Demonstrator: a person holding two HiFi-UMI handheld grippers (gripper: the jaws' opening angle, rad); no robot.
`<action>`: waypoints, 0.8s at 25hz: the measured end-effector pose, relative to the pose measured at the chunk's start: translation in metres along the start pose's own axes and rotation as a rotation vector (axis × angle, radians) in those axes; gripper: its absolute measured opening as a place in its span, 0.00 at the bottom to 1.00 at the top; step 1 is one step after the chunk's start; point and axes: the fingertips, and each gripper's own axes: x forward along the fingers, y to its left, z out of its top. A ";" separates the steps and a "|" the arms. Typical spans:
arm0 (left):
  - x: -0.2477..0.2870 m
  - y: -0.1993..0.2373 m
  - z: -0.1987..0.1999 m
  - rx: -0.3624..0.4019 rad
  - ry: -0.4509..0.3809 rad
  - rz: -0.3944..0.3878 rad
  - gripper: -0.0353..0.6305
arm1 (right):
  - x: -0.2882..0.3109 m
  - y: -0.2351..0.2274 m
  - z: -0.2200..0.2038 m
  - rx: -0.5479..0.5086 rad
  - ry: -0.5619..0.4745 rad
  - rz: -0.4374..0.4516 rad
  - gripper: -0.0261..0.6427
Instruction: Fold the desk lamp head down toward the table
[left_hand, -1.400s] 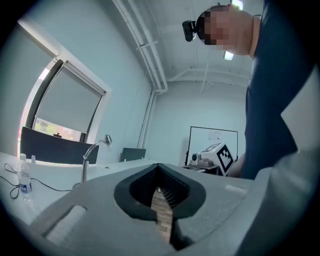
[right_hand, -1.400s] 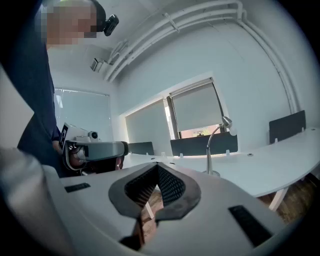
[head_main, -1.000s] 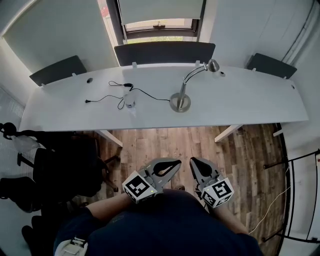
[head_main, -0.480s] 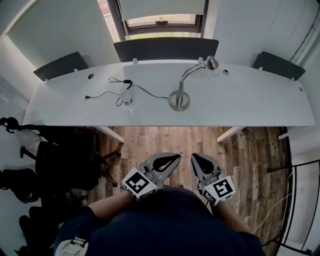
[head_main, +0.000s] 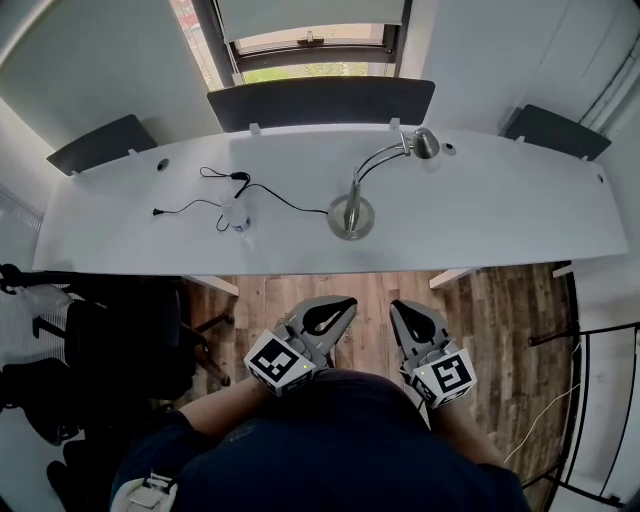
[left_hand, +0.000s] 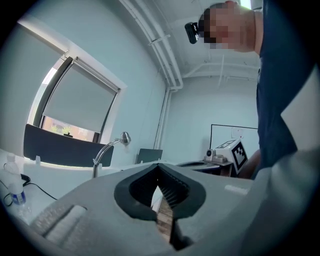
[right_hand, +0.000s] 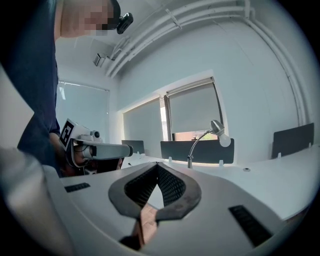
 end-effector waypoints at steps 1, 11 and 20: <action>0.006 0.014 0.002 -0.005 -0.001 -0.001 0.06 | 0.010 -0.010 0.004 -0.007 0.002 -0.017 0.05; 0.059 0.139 0.019 0.007 0.024 -0.088 0.06 | 0.106 -0.082 0.045 -0.116 0.056 -0.175 0.05; 0.102 0.178 0.003 0.026 0.070 -0.064 0.06 | 0.140 -0.116 0.046 -0.195 0.092 -0.152 0.05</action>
